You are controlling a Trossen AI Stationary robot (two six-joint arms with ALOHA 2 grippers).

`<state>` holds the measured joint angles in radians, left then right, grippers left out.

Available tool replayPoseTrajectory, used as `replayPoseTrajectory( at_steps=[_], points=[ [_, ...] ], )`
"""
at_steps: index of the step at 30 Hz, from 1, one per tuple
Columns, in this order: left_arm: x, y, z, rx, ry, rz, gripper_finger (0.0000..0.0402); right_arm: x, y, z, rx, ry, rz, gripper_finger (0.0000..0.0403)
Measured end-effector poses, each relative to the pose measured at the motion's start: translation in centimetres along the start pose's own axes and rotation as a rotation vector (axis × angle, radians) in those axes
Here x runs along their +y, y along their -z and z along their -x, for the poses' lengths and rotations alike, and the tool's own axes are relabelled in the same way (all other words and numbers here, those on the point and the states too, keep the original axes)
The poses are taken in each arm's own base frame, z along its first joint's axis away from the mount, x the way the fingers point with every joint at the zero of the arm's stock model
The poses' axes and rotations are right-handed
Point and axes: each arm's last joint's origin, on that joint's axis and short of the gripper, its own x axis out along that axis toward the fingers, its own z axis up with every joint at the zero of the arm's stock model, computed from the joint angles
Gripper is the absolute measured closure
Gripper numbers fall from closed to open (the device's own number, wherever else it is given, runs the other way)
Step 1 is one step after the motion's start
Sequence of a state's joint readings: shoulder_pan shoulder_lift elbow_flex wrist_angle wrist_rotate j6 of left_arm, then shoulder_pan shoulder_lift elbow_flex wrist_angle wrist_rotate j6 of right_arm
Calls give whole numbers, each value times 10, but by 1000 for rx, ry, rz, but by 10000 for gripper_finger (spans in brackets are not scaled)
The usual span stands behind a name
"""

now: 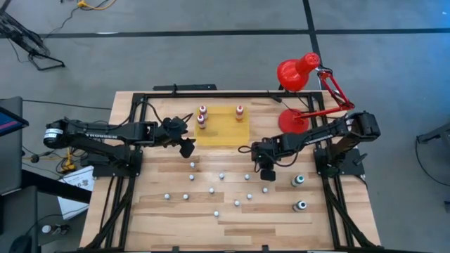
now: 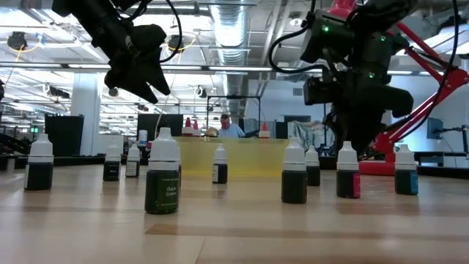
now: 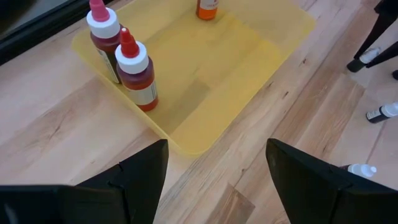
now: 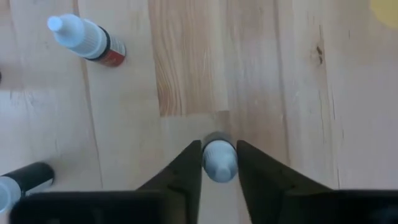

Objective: Pick & Place food coloring
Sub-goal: Put the small white food coloring in the bin

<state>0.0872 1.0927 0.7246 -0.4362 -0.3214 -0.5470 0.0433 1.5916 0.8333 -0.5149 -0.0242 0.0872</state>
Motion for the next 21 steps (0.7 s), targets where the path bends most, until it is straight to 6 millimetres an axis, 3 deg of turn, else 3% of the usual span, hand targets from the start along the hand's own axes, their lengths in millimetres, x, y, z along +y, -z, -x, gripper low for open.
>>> replayPoseTrajectory(
  at_steps=[3,6,10,14,17,21],
  points=[
    [0,0,0,0,0,0,139,0,-2,2,5,0,-10,357],
    [0,0,0,1,1,0,139,-1,-10,14,15,2,-26,357],
    [0,0,0,1,1,0,139,1,-32,40,-10,20,-24,349],
    [0,0,0,1,1,0,139,2,-59,64,-149,74,27,331],
    [0,0,0,1,1,-1,139,-6,-77,74,-278,142,19,333],
    [0,0,0,1,1,-1,139,-32,-88,76,-378,184,-69,340]
  ],
)
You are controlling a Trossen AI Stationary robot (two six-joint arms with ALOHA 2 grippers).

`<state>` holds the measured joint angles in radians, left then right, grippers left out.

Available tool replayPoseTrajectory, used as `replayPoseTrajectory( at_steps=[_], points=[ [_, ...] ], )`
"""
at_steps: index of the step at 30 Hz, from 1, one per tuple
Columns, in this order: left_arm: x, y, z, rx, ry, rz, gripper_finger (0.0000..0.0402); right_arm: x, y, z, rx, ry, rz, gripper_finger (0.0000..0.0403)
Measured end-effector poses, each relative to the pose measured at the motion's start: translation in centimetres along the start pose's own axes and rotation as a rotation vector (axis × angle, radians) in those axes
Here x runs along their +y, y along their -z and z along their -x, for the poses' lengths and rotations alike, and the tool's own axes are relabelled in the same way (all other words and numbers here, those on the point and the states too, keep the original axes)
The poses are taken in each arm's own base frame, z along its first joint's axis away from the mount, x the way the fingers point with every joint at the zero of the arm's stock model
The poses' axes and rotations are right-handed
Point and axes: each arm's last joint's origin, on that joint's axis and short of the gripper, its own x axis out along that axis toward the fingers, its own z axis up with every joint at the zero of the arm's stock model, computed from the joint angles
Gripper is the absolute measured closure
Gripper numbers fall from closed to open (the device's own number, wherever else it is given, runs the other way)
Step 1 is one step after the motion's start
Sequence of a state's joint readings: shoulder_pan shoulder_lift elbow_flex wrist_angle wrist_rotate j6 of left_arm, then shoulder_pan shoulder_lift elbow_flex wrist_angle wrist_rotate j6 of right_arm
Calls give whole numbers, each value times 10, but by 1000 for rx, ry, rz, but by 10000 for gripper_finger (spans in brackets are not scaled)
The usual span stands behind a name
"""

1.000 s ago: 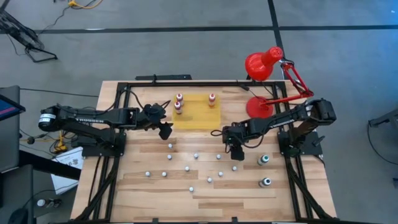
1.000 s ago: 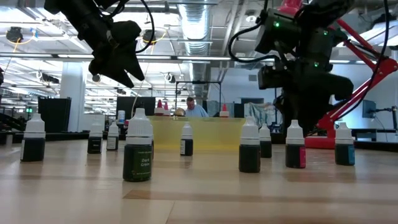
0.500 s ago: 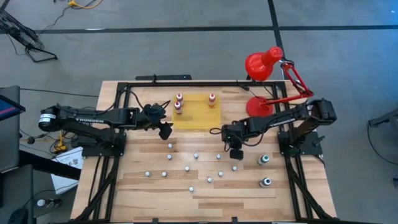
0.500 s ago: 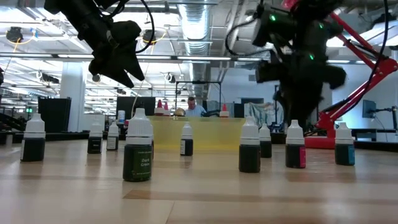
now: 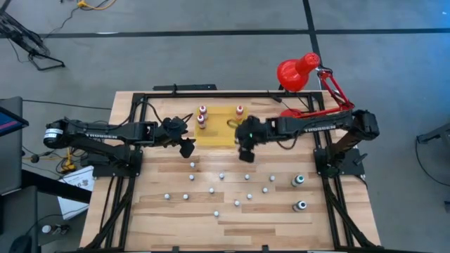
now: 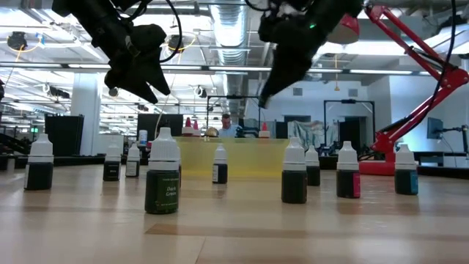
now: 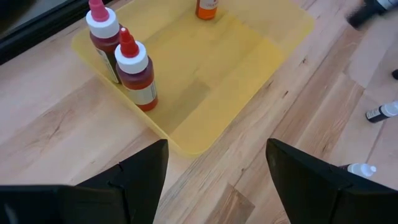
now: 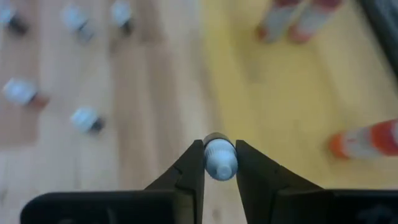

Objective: Pick & Place food coloring
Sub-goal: Put the small white food coloring in the bin

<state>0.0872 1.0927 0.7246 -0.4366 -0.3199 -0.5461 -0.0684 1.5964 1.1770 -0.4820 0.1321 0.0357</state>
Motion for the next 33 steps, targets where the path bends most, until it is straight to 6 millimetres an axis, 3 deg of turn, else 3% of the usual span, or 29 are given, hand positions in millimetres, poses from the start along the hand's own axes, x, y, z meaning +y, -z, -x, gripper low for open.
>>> replayPoseTrajectory(
  at_steps=[6,8,16,22,33],
  points=[
    [0,0,0,1,-1,-1,139,-47,6,-43,67,94,-211,340],
    [0,0,0,1,0,-1,139,-58,16,-58,155,118,-233,340],
    [0,1,0,8,-2,-6,139,-84,10,-96,222,150,-263,339],
    [0,3,1,18,-5,-13,139,-99,12,-112,327,164,-275,339],
    [0,3,1,18,-6,-17,139,-99,14,-117,345,161,-266,339]
  ],
)
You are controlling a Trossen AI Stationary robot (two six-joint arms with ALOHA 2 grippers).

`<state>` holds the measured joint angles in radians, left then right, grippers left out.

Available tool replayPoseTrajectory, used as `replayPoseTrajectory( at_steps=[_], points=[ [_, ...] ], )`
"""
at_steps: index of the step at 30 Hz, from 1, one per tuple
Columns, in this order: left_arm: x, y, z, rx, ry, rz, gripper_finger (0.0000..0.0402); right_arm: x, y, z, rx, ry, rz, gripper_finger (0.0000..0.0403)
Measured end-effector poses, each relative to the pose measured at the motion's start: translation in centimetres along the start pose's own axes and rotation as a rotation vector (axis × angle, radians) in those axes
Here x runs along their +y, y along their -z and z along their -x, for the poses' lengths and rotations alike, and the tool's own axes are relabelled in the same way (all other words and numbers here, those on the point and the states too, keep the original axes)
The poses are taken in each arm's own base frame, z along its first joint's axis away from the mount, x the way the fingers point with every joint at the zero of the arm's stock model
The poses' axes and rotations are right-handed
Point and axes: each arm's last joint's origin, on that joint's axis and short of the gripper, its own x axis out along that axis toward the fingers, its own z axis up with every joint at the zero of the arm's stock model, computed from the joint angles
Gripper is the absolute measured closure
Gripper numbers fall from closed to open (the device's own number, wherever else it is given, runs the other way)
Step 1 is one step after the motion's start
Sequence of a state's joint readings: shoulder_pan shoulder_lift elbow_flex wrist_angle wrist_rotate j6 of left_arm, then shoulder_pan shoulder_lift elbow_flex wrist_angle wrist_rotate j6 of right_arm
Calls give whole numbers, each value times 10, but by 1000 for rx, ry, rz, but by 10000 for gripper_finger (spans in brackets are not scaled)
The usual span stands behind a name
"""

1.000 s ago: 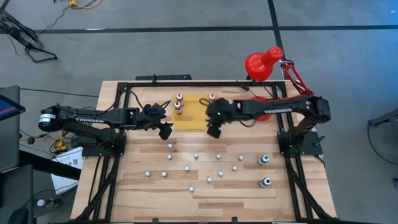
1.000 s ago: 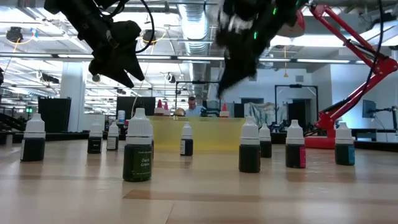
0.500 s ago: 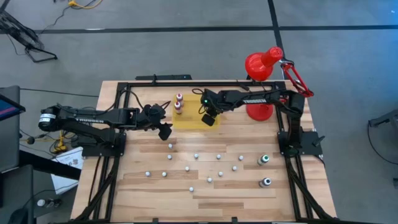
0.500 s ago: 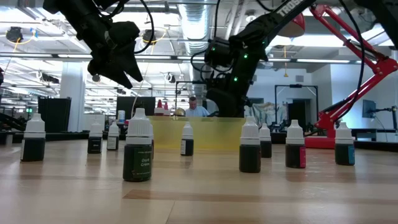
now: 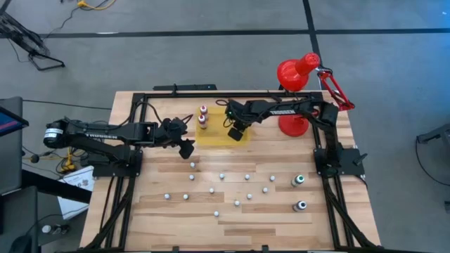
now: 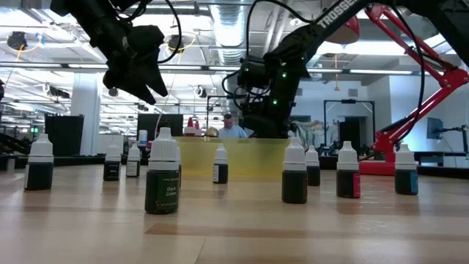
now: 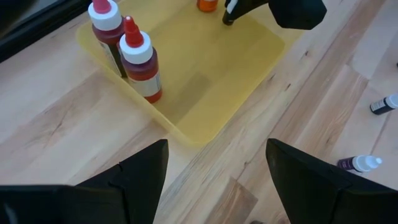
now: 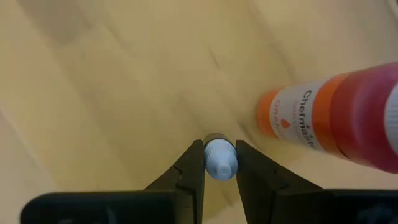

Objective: Pick & Place food coloring
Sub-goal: Put the small white food coloring in the bin

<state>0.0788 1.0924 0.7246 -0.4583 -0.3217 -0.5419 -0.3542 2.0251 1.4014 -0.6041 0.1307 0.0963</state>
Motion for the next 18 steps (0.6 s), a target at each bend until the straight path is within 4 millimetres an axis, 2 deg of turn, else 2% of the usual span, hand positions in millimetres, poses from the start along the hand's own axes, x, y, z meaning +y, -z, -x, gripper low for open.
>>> replayPoseTrajectory(
  at_steps=[8,18],
  points=[
    [0,0,0,0,0,0,139,0,0,-3,0,-1,26,319],
    [0,0,0,1,1,0,139,0,0,-2,3,-1,30,265]
  ],
)
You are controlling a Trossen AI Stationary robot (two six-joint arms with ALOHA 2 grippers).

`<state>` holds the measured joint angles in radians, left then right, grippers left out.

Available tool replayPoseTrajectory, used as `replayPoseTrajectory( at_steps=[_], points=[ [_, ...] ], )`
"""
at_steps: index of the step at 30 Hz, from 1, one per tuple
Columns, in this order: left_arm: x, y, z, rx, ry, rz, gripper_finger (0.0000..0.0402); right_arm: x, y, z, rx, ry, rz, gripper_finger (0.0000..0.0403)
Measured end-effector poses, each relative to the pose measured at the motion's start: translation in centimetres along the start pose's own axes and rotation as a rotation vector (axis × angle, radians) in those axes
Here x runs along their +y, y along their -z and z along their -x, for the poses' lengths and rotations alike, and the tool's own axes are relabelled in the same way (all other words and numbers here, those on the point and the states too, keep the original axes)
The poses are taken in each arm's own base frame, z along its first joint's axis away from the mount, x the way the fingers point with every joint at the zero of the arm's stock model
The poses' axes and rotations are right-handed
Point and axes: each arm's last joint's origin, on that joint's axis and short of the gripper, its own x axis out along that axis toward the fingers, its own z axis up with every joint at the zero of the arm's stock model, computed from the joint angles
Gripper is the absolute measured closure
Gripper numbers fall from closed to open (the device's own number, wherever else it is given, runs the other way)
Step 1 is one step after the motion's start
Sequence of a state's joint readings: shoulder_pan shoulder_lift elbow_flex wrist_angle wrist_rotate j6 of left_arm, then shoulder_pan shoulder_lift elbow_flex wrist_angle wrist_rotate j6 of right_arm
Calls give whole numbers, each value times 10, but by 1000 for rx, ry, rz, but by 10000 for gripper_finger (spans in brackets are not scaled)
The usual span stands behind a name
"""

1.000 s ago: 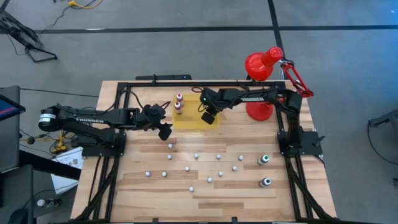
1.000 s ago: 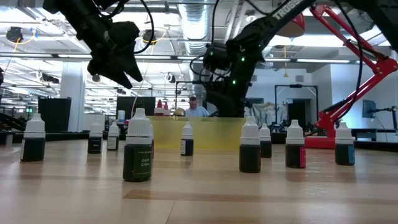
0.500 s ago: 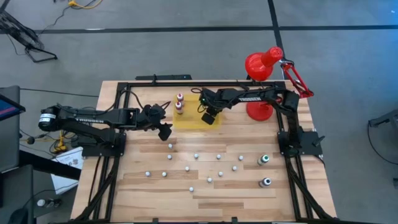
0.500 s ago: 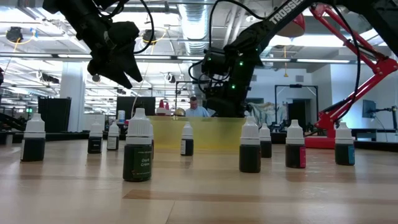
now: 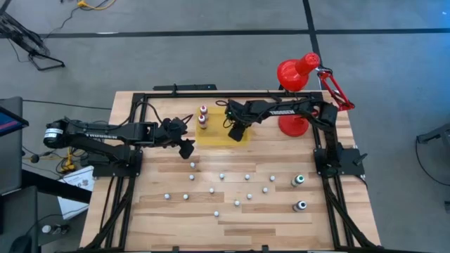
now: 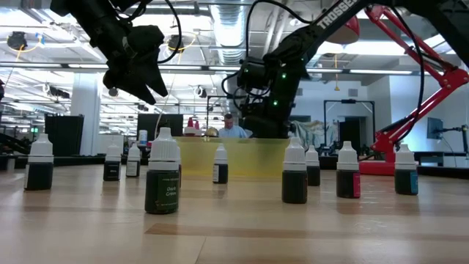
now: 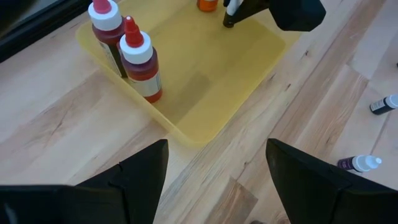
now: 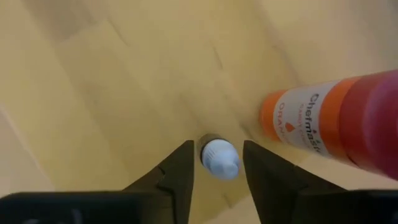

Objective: Pick & Place food coloring
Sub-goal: Put the small white food coloring in the bin, then put the large green food coloring in the bin

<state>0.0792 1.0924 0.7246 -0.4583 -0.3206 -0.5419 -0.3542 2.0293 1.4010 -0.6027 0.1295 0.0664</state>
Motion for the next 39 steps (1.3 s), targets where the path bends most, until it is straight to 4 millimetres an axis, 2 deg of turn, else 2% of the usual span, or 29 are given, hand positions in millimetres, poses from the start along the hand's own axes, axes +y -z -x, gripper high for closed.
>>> replayPoseTrajectory(
  at_steps=[4,10,13,17,21,25,28,30,34,39],
  points=[
    [0,0,0,0,1,0,139,-1,-2,6,27,2,26,231],
    [0,0,0,1,2,0,139,-3,-14,34,109,7,37,191],
    [0,0,0,1,2,1,139,-6,-19,53,154,9,43,184],
    [1,-1,0,-20,-27,34,139,-5,-16,77,195,10,57,186],
    [1,0,-2,-33,-59,44,139,-2,-8,117,163,3,63,196],
    [2,3,-4,-29,-64,45,139,11,11,164,113,-14,51,209],
    [3,4,-6,-37,-59,49,139,24,31,199,93,-33,31,219],
    [3,4,-6,-39,-62,55,139,35,49,214,97,-45,26,223],
    [3,4,-6,-43,-64,75,139,61,90,234,96,-84,-15,227],
    [2,4,-6,-44,-63,79,139,94,139,238,137,-105,-87,217]
  ],
)
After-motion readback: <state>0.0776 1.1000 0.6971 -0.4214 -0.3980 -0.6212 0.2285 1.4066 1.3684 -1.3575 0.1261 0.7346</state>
